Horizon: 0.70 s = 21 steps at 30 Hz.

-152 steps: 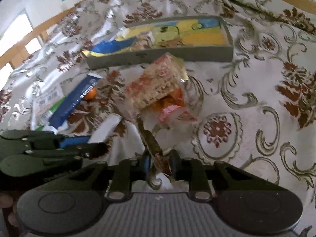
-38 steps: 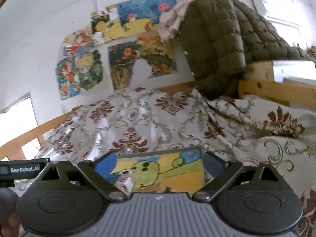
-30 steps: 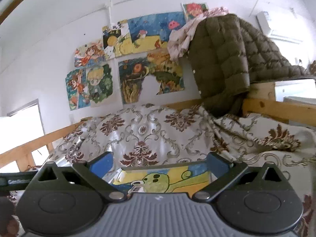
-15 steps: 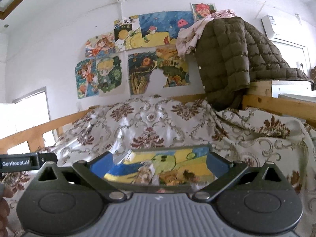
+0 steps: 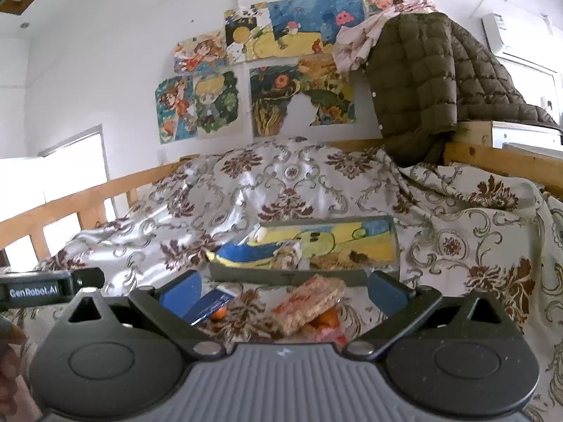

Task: Organize snacks
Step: 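Move both open grippers over the white barcode packet and blue packet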

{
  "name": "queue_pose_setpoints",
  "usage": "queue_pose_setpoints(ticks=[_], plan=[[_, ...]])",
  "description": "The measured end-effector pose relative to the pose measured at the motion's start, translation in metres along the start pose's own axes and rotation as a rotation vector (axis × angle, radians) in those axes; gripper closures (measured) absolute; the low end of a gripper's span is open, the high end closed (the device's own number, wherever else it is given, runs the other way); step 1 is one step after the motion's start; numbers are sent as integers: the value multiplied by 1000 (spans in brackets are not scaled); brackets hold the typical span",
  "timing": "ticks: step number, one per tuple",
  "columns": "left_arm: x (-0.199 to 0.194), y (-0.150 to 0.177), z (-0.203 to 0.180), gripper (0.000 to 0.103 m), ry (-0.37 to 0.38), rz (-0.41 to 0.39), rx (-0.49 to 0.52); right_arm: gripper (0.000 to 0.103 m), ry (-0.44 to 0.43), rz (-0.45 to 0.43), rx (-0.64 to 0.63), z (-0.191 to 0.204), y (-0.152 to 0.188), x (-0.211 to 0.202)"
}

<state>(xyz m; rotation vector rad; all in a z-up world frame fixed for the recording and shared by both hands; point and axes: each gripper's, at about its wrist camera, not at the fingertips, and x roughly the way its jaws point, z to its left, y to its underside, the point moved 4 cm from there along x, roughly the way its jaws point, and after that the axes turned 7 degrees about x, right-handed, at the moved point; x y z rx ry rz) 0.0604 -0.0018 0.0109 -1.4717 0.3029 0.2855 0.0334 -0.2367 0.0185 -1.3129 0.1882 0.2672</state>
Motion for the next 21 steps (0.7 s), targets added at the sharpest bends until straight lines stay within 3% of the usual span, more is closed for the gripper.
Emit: queue_pose_setpoints(ticks=[8, 21], plan=[[-4, 24, 17, 1, -18, 80, -26, 0, 29, 61, 7, 7, 12, -10], [-1, 32, 16, 1, -32, 144, -16, 0, 26, 178, -33, 18, 26, 1]])
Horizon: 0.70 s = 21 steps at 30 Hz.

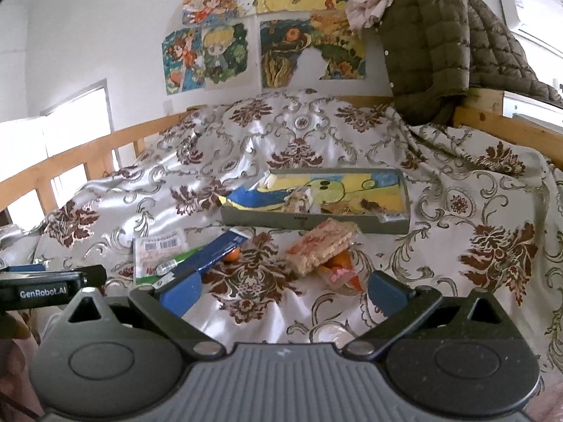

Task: Organize snacks
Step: 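Move both open grippers over the white barcode packet and blue packet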

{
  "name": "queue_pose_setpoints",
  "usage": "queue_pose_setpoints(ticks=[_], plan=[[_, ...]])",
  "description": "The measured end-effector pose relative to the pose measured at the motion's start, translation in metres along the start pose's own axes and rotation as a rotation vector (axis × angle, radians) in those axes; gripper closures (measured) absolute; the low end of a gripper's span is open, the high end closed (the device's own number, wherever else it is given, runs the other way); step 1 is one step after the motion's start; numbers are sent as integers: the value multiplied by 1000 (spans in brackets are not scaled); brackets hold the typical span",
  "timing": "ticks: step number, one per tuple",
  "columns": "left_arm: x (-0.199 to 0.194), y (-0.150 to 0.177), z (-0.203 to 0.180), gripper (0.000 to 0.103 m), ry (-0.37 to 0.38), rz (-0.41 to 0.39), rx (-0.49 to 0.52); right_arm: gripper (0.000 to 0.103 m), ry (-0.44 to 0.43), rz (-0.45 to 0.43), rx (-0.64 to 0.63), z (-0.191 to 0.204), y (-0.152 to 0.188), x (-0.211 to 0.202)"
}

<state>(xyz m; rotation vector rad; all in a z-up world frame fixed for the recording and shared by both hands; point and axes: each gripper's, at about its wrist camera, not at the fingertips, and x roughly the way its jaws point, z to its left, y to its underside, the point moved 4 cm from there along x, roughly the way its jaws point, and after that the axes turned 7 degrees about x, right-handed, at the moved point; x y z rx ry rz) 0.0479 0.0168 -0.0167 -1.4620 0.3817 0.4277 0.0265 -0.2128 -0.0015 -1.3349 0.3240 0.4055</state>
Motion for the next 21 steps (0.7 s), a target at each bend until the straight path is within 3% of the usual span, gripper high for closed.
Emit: queue_pose_setpoints(ticks=[14, 21], plan=[[14, -2, 6, 1, 4, 54, -49, 0, -6, 79, 29, -1, 2, 19], [39, -14, 10, 1, 30, 130, -46, 0, -39, 147, 20, 4, 1, 41]])
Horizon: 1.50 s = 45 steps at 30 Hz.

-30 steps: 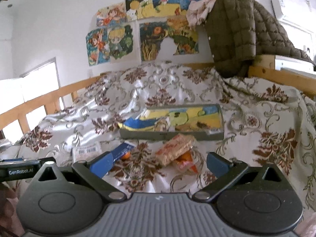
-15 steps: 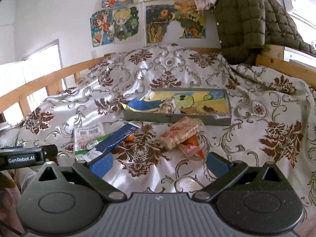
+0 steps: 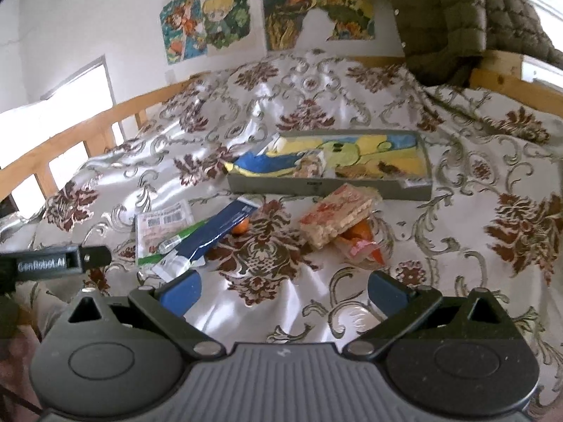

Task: Organize snacks
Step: 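Move both open grippers over the white barcode packet and blue packet, then grasp the white barcode packet with the left gripper while the right grasps the blue packet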

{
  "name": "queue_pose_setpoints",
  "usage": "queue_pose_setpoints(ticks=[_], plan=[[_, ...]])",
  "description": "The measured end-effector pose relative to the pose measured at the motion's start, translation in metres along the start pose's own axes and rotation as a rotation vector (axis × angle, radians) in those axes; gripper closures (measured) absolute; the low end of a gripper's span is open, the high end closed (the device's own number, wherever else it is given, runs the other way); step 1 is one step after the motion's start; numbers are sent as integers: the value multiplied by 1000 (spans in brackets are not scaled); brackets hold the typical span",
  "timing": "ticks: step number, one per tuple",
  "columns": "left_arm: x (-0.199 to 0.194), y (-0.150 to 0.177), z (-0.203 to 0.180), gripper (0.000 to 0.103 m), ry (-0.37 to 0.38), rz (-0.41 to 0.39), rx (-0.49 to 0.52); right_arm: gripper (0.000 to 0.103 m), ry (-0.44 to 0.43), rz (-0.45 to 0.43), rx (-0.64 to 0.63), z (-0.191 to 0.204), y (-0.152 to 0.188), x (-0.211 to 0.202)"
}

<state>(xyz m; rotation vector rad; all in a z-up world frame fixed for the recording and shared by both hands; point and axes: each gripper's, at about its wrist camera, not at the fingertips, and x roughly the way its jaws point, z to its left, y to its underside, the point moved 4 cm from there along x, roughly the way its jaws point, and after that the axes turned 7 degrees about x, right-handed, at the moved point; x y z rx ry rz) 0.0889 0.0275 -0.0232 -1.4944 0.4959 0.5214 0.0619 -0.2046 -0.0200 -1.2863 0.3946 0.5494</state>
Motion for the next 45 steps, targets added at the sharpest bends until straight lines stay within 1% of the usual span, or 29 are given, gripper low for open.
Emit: queue_pose_setpoints(ticks=[4, 7, 12, 17, 21, 24, 27, 29, 33, 35, 37, 39, 41, 42, 43, 44, 45], plan=[[20, -16, 5, 1, 15, 24, 20, 0, -7, 27, -43, 5, -2, 19], [35, -30, 11, 1, -3, 22, 9, 0, 3, 37, -82, 9, -4, 34], [58, -47, 23, 1, -23, 24, 23, 0, -11, 49, -120, 16, -8, 56], [84, -51, 34, 1, 0, 86, -7, 0, -47, 58, -150, 24, -14, 76], [100, -50, 36, 1, 20, 111, -20, 0, -88, 61, -175, 36, -19, 93], [110, -49, 36, 1, 54, 139, -49, 0, -129, 76, -186, 47, -20, 108], [120, -48, 35, 1, 126, 181, -104, 0, -153, 89, -209, 59, -16, 123], [126, -47, 35, 1, 180, 195, -138, 0, -160, 95, -208, 65, -14, 131], [141, -43, 35, 1, 219, 244, -184, 1, -179, 119, -189, 75, -10, 145], [147, -40, 35, 4, 241, 265, -202, 9, -179, 125, -180, 80, -10, 154], [152, -38, 35, 6, 257, 278, -207, 13, -181, 141, -165, 82, -9, 162], [156, -37, 35, 11, 250, 283, -209, 14, -201, 152, -130, 84, -9, 169], [159, -37, 35, 19, 254, 281, -210, 20, -225, 168, -94, 86, -8, 174], [160, -37, 35, 21, 262, 279, -210, 21, -235, 178, -76, 86, -8, 176], [160, -37, 34, 28, 277, 276, -207, 25, -245, 185, -60, 85, -7, 177], [160, -37, 33, 31, 289, 276, -202, 31, -256, 189, -51, 85, -7, 178], [159, -37, 31, 32, 292, 272, -192, 34, -261, 188, -49, 85, -7, 177]])
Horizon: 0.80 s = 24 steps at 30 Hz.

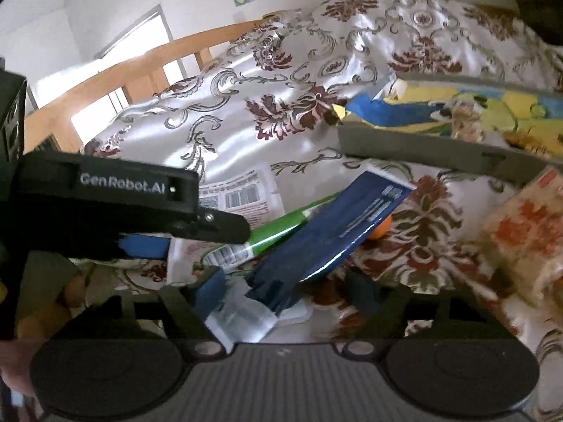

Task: Organize snacks
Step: 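Grasp the white barcode packet with the left gripper while the right grasps the blue packet, then lift the white barcode packet with the left gripper while the right lifts the blue packet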

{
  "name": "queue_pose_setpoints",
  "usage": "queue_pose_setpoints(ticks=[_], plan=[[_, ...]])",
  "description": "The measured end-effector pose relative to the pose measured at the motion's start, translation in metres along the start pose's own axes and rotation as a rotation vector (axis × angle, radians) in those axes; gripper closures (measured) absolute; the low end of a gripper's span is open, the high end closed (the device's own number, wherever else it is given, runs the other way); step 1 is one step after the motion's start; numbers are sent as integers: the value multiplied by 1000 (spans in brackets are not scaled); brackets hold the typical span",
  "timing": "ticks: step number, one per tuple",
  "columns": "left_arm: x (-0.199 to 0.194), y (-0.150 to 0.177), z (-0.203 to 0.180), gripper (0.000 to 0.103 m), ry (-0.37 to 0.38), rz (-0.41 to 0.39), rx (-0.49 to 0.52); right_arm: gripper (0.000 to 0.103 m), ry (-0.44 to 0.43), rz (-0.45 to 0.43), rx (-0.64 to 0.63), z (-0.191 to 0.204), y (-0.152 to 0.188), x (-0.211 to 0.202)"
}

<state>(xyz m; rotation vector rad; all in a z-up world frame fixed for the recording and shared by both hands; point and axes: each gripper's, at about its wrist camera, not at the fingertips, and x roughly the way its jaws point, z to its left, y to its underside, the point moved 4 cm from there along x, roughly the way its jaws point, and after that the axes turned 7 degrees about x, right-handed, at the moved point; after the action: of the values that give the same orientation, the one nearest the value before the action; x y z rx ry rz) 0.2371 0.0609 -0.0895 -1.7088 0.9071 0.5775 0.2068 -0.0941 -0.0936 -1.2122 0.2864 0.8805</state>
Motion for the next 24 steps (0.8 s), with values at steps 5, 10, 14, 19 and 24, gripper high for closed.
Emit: queue_pose_setpoints(ticks=[5, 10, 14, 19, 24], plan=[[-3, 0, -4, 45, 28, -12, 16, 51, 11, -2, 6, -2, -1, -8], [-6, -2, -2, 62, 72, -24, -27, 63, 54, 2, -14, -2, 1, -18], [-11, -3, -3, 70, 107, -49, -38, 66, 112, 8, -52, -4, 3, -28], [-18, -5, -10, 76, 171, -88, -25, 69, 202, 14, -86, -12, 6, -41], [-17, -7, -26, 77, 247, -111, 22, 70, 234, 18, -90, -19, 8, -45]])
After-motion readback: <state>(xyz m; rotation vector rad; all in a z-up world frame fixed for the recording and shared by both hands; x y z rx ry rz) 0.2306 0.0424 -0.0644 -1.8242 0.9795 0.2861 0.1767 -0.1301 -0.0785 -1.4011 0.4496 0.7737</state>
